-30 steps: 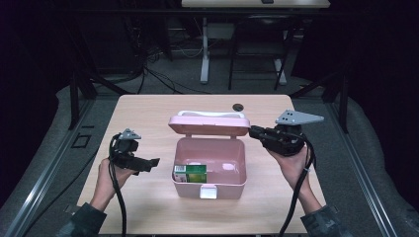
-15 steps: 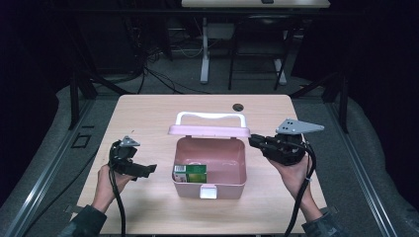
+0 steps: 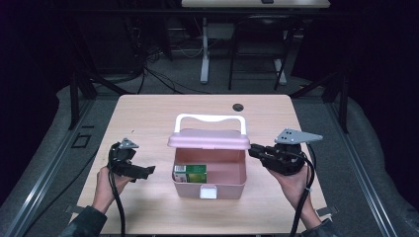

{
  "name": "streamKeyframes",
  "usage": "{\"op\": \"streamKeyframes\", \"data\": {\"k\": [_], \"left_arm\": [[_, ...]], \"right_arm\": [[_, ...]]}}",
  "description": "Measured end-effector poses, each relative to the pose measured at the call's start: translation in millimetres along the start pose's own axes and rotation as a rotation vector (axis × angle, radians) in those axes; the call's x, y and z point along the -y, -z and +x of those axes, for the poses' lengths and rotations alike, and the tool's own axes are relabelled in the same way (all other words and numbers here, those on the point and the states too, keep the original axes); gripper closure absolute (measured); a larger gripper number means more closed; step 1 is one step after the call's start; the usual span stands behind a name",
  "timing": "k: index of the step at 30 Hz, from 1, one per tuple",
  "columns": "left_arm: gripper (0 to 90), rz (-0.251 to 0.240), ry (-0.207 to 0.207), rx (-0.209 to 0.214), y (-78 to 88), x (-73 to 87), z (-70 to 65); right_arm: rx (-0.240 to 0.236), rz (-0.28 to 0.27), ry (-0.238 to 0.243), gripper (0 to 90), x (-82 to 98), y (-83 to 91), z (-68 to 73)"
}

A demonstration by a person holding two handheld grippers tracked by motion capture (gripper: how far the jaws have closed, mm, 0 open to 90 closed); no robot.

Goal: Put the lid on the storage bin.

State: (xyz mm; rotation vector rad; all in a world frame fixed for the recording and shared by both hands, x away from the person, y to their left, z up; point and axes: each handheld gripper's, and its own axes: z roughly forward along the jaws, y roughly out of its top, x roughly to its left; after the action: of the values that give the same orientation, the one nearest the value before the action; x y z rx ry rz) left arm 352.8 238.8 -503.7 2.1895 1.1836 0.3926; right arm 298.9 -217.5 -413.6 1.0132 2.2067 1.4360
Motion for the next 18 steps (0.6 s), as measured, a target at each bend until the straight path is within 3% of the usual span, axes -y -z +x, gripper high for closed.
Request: {"op": "streamKeyframes", "data": {"k": [18], "left_arm": [[0.1, 0.008, -0.011, 0.003, -3.2, 1.5, -0.3]], "right_arm": [[-0.013, 0.048, -0.029, 77.2, 16.9, -2.8, 4.2]]}}
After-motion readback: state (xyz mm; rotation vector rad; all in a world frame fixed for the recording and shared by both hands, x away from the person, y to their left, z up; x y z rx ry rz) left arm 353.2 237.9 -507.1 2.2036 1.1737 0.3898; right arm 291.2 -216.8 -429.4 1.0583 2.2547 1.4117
